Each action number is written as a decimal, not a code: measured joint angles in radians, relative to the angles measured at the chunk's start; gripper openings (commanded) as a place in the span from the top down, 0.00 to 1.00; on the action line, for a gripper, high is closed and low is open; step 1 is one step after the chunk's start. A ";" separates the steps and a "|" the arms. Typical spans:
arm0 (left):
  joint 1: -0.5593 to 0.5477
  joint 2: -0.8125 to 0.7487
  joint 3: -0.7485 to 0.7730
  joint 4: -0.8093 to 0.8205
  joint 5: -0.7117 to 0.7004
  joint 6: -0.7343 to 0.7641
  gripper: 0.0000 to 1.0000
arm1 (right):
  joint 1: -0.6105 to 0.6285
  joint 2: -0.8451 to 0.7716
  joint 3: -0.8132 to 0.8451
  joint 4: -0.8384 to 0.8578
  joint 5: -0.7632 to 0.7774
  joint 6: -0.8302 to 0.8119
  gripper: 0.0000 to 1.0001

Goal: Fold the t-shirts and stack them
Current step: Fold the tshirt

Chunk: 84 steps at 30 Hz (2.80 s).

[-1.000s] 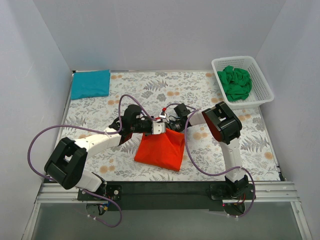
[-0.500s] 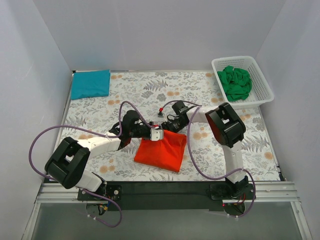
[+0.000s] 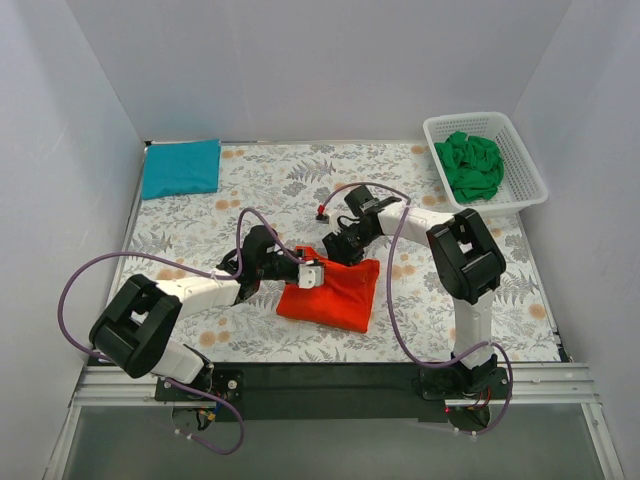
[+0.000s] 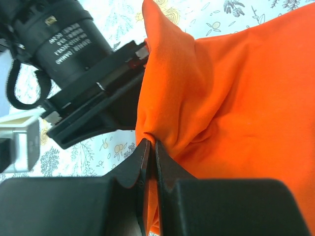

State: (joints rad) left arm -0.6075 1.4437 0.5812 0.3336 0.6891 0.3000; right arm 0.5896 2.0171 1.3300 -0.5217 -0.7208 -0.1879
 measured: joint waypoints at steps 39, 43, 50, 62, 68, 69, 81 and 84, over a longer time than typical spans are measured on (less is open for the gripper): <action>0.200 0.220 0.447 -0.150 -0.004 -0.468 0.49 | -0.319 -0.218 -0.080 -0.034 -0.002 -0.072 0.24; 0.282 0.174 0.412 -0.266 0.014 -0.698 0.48 | -0.313 -0.219 -0.101 -0.034 0.010 -0.057 0.25; 0.355 0.172 0.248 -0.311 0.067 -1.030 0.48 | -0.312 -0.155 -0.090 -0.018 0.022 -0.054 0.34; 0.378 0.077 0.044 -0.226 0.081 -1.312 0.51 | -0.272 0.035 0.122 -0.024 -0.002 -0.064 0.51; 0.391 0.039 0.024 -0.145 0.069 -1.375 0.51 | -0.244 0.100 0.292 -0.037 0.000 -0.080 0.42; 0.392 0.041 0.027 -0.137 0.066 -1.378 0.51 | -0.245 0.097 0.306 -0.043 0.000 -0.082 0.39; 0.392 0.266 0.187 -0.059 0.071 -1.386 0.66 | -0.317 -0.204 -0.013 -0.092 0.064 -0.050 0.35; 0.392 0.291 0.181 -0.055 0.080 -1.409 0.75 | -0.314 -0.214 -0.071 -0.102 0.062 -0.053 0.37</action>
State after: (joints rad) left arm -0.2153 1.7351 0.7624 0.2783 0.7696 -1.1088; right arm 0.2752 1.8034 1.2591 -0.6239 -0.6590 -0.2405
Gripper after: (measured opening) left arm 0.308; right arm 0.643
